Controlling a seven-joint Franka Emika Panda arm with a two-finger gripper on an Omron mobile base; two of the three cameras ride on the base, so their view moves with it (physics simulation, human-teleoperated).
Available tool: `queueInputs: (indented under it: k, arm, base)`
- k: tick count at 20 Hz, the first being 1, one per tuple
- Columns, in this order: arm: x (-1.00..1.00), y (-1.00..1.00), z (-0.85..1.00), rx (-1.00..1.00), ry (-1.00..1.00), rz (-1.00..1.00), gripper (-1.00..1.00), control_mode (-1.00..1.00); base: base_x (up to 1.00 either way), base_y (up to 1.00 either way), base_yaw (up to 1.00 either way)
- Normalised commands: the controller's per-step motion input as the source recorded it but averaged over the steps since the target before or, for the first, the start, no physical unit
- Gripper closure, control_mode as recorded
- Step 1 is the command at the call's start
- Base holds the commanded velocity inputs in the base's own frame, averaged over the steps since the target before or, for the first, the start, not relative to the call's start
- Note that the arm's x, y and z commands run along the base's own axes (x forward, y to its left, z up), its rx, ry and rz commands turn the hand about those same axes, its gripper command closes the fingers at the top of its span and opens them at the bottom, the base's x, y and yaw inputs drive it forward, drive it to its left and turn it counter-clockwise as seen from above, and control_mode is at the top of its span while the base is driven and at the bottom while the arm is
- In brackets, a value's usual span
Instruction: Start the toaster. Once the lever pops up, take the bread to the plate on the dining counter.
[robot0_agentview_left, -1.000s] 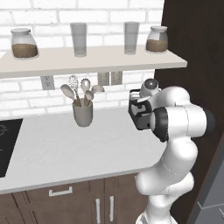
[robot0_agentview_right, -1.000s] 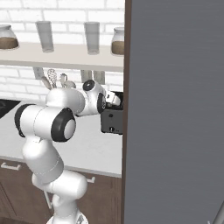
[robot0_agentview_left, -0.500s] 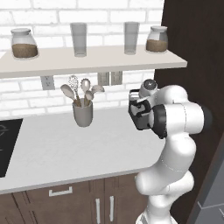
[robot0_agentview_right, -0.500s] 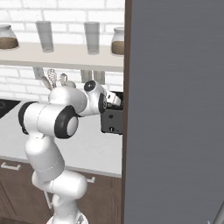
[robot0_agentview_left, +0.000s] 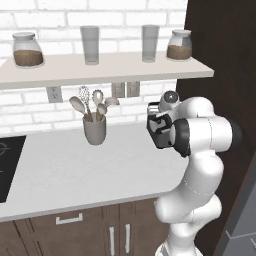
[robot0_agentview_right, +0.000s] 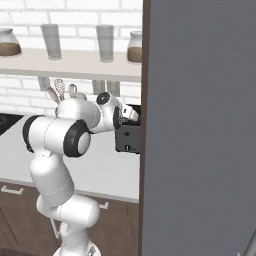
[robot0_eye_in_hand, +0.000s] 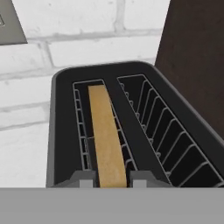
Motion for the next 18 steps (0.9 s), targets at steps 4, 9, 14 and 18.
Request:
queueInputs:
  k: [4,9,14,18]
  arm:
    - [-0.14,0.00,0.05,0.00,-0.05,0.02,1.00,-1.00]
    - [-0.32,0.00,0.39,0.00,-0.20,0.04,1.00,-1.00]
    - [-0.26,0.00,0.45,0.00,-0.20,0.04,1.00,-1.00]
    - [-0.14,0.01,0.45,0.00,-0.11,0.06,1.00,-1.00]
  base:
    - [0.00,0.00,0.00]
    - [0.00,0.00,0.00]
    - [0.00,0.00,0.00]
    - [0.00,0.00,0.00]
